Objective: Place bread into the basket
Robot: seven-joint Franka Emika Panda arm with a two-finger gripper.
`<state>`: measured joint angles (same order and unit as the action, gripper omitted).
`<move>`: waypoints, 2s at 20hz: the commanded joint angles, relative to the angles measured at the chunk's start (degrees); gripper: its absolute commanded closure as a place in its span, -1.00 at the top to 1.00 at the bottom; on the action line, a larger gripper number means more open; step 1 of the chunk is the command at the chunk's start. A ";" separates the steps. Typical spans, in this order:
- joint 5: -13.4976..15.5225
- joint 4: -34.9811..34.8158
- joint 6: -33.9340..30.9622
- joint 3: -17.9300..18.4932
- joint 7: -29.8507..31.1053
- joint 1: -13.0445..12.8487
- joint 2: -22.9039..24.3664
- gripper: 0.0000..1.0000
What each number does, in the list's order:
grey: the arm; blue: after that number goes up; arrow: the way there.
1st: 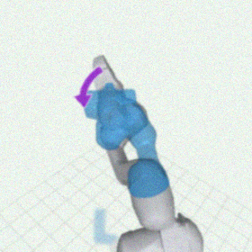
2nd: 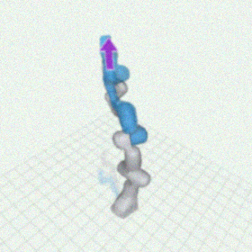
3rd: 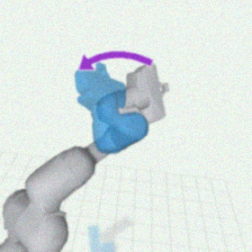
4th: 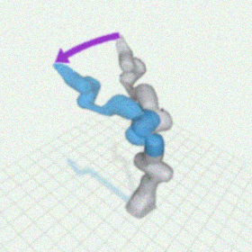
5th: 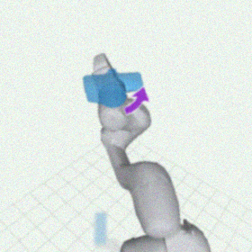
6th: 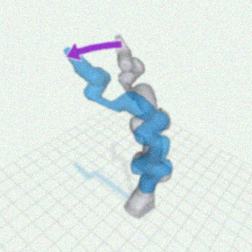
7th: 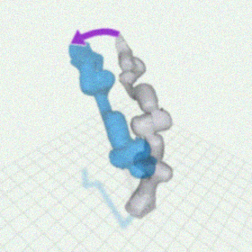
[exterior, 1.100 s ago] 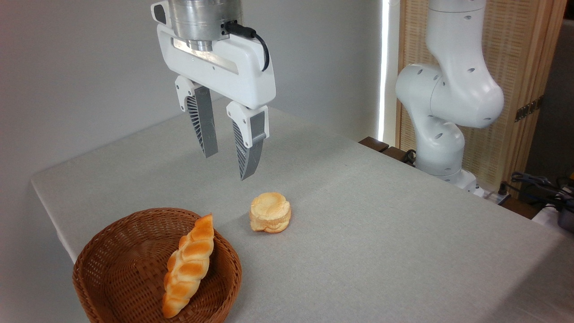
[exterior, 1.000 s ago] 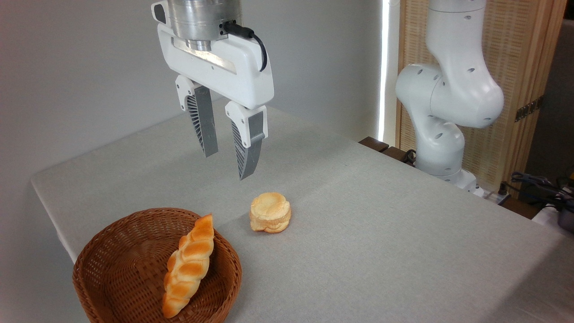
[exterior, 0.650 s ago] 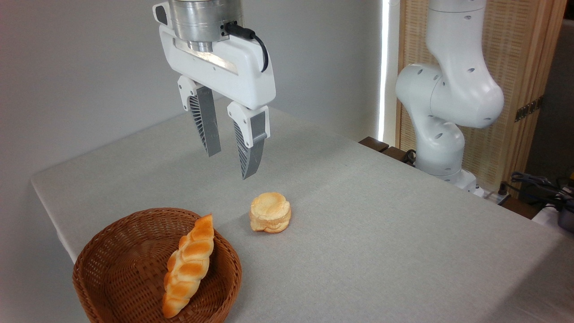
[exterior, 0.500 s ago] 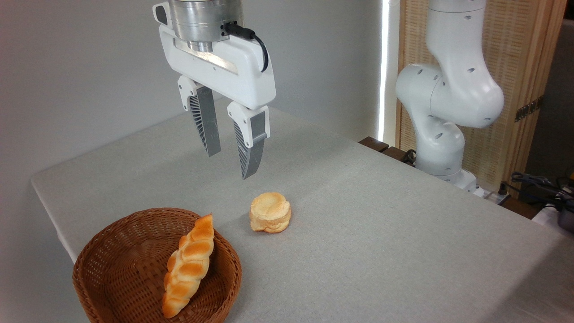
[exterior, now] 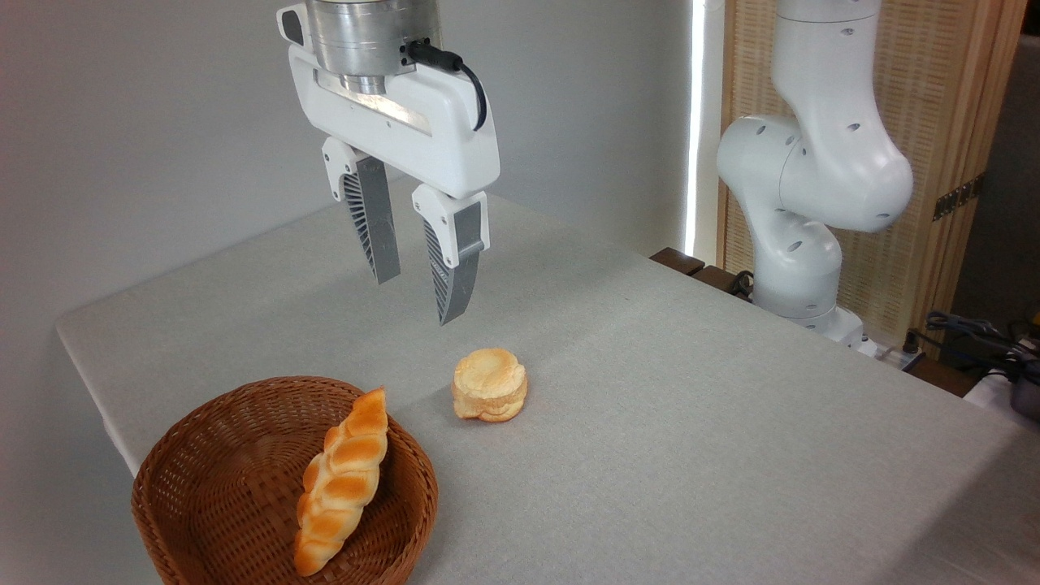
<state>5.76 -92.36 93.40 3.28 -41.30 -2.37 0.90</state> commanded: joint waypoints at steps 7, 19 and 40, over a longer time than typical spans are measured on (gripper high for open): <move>0.75 -0.80 -0.59 0.33 -1.32 -0.18 0.77 1.00; 0.75 -0.80 -0.67 0.15 -1.32 -0.26 0.77 1.00; -2.86 -21.44 6.44 -3.10 -2.03 -3.78 8.07 1.00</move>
<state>3.43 -107.61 96.24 -0.39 -41.69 -5.39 6.23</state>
